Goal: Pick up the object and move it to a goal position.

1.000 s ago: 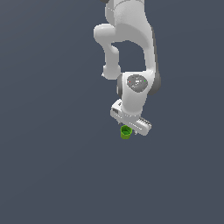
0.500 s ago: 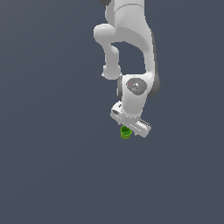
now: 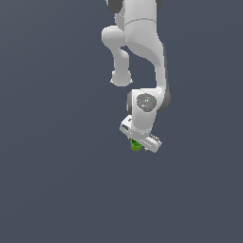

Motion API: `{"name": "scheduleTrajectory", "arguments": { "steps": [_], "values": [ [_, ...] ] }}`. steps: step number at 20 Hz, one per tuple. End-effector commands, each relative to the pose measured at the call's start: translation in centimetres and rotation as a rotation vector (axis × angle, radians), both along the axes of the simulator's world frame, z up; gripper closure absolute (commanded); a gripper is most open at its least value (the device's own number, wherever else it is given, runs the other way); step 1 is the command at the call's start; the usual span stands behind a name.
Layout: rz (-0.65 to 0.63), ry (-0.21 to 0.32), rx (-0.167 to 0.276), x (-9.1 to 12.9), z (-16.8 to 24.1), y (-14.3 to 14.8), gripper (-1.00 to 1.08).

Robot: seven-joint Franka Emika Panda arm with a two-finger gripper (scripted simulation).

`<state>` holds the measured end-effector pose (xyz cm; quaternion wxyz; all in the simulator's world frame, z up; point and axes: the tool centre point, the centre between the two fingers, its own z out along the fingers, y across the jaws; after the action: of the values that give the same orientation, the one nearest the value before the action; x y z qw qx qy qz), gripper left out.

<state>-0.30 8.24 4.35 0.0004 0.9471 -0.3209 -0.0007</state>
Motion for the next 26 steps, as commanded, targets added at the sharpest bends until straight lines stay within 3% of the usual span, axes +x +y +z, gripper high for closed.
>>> {"name": "scheduleTrajectory", "arguments": {
  "steps": [1, 15, 26],
  "values": [
    [0.0, -0.002, 0.0, 0.1, -0.1, 0.0, 1.08],
    [0.001, -0.002, 0.001, -0.1, 0.3, 0.2, 1.08],
    [0.001, -0.002, 0.001, -2.7, 4.6, 1.9, 1.08]
  ]
}}
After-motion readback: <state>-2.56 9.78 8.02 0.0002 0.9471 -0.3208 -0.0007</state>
